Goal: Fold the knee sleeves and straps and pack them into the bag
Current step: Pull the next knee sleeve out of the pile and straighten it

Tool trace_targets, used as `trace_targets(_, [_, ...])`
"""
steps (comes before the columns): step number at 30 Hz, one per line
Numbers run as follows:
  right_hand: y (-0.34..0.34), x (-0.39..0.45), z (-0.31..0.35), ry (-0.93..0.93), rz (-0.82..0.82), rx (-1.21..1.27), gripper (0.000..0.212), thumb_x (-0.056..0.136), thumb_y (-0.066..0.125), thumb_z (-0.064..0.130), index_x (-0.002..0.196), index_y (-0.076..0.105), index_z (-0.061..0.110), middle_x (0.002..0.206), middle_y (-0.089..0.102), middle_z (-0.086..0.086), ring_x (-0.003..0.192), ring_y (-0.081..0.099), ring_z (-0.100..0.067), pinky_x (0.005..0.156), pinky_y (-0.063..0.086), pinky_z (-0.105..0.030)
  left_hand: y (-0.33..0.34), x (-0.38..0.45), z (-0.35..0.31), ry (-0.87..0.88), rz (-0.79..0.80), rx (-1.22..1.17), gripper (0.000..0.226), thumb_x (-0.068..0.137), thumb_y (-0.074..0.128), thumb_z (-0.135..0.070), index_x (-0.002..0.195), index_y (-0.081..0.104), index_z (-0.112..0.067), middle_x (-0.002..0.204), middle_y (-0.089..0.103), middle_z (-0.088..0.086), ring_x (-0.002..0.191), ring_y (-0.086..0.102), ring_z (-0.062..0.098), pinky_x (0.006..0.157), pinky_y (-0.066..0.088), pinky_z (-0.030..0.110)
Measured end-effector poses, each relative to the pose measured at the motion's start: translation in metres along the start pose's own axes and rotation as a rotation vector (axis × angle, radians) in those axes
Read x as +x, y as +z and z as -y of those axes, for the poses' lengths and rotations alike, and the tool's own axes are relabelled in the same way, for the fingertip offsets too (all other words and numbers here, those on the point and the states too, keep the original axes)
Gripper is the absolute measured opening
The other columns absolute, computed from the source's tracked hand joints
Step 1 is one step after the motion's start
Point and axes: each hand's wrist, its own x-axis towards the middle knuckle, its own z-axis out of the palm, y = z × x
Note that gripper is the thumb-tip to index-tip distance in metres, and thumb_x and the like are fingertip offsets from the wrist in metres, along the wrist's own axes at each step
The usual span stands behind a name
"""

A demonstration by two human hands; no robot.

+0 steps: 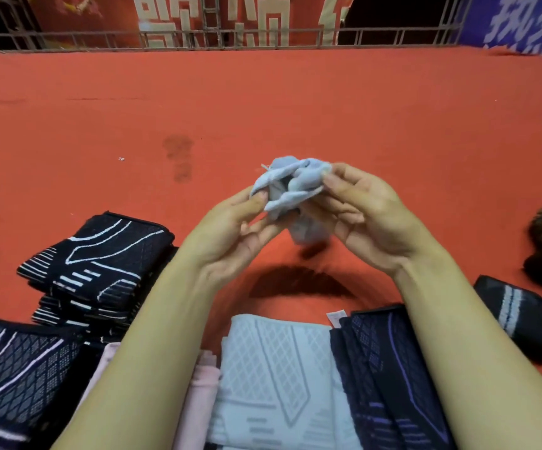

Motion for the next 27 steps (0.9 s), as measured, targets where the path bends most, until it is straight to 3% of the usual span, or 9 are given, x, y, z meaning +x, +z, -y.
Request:
trace_targets(4, [-0.005, -0.005, 0.004, 0.085, 0.208, 0.248, 0.049, 0.094, 0.061, 0.019, 0.138, 0.056, -0.002, 0.136, 0.058, -0.019, 0.126, 0.056, -0.022, 0.115, 0.041, -0.037, 0.007, -0.005, 0.0, -0.123, 0.061, -0.202, 0.027, 0.085, 0.057, -0.005, 0.092, 0.083, -0.009, 0.106, 0.076, 0.01, 0.102, 0.073, 0.024, 0.1, 0.058, 0.04])
trace_targets(6, [-0.007, -0.004, 0.003, 0.126, 0.281, 0.302, 0.05, 0.092, 0.063, 0.018, 0.137, 0.052, 0.0, 0.15, 0.049, -0.023, 0.141, 0.048, -0.032, 0.12, 0.035, -0.041, 0.005, -0.006, -0.003, -0.141, 0.105, -0.239, 0.029, 0.09, 0.053, -0.009, 0.107, 0.077, -0.008, 0.123, 0.072, 0.012, 0.112, 0.069, 0.026, 0.108, 0.049, 0.041])
trace_targets(9, [-0.008, -0.002, -0.004, 0.063, 0.187, -0.122, 0.034, 0.088, 0.069, 0.008, 0.119, 0.057, 0.01, 0.119, 0.066, -0.018, 0.108, 0.065, -0.024, 0.094, 0.053, -0.036, 0.001, -0.006, -0.007, -0.112, 0.14, -0.203, 0.035, 0.086, 0.052, -0.015, 0.114, 0.066, 0.0, 0.125, 0.061, 0.019, 0.117, 0.056, 0.031, 0.109, 0.039, 0.04])
trace_targets(12, [-0.008, 0.008, -0.017, -0.037, -0.167, -0.708, 0.031, 0.076, 0.066, 0.01, 0.104, 0.061, 0.022, 0.076, 0.071, -0.008, 0.069, 0.057, -0.016, 0.067, 0.047, -0.035, 0.004, -0.006, 0.0, -0.059, 0.17, 0.003, 0.034, 0.091, 0.056, -0.017, 0.115, 0.068, 0.003, 0.121, 0.063, 0.027, 0.107, 0.063, 0.031, 0.1, 0.048, 0.039])
trace_targets(15, [-0.009, 0.014, -0.024, -0.146, -0.386, -0.835, 0.04, 0.069, 0.051, 0.008, 0.098, 0.068, 0.03, 0.07, 0.069, -0.011, 0.06, 0.053, -0.015, 0.06, 0.045, -0.03, 0.004, -0.006, 0.004, 0.089, 0.232, 0.39, 0.032, 0.093, 0.063, -0.006, 0.123, 0.066, 0.006, 0.123, 0.07, 0.026, 0.114, 0.067, 0.032, 0.106, 0.051, 0.044])
trace_targets(17, [-0.011, 0.01, -0.022, -0.146, -0.404, -0.883, 0.049, 0.063, 0.046, 0.013, 0.098, 0.072, 0.035, 0.08, 0.074, 0.007, 0.074, 0.064, -0.006, 0.068, 0.053, -0.025, 0.0, -0.006, 0.005, 0.187, 0.154, 0.706, 0.028, 0.082, 0.067, -0.005, 0.109, 0.07, -0.001, 0.1, 0.073, 0.01, 0.095, 0.068, 0.022, 0.089, 0.053, 0.043])
trace_targets(19, [-0.012, 0.007, -0.02, -0.121, -0.341, -0.841, 0.045, 0.064, 0.044, 0.012, 0.091, 0.074, 0.033, 0.087, 0.076, 0.012, 0.087, 0.068, -0.008, 0.082, 0.058, -0.035, -0.002, -0.006, 0.008, 0.245, 0.079, 0.939, 0.021, 0.077, 0.065, -0.012, 0.097, 0.067, -0.002, 0.08, 0.064, 0.012, 0.075, 0.059, 0.017, 0.07, 0.051, 0.044])
trace_targets(22, [-0.014, 0.006, -0.014, -0.09, -0.188, -0.539, 0.026, 0.079, 0.052, -0.002, 0.087, 0.068, 0.017, 0.08, 0.067, -0.001, 0.077, 0.06, -0.014, 0.074, 0.054, -0.04, 0.003, -0.008, 0.009, 0.31, -0.045, 0.903, 0.009, 0.087, 0.061, -0.002, 0.09, 0.064, -0.01, 0.073, 0.061, 0.007, 0.058, 0.056, 0.011, 0.052, 0.054, 0.037])
trace_targets(27, [-0.016, -0.008, -0.003, 0.14, 0.235, 0.01, 0.034, 0.078, 0.044, -0.002, 0.109, 0.057, 0.007, 0.1, 0.063, -0.013, 0.087, 0.06, -0.02, 0.067, 0.049, -0.024, 0.003, -0.005, 0.01, 0.304, -0.121, 0.884, 0.018, 0.08, 0.053, -0.013, 0.087, 0.066, -0.025, 0.087, 0.07, -0.004, 0.065, 0.061, 0.017, 0.06, 0.057, 0.047])
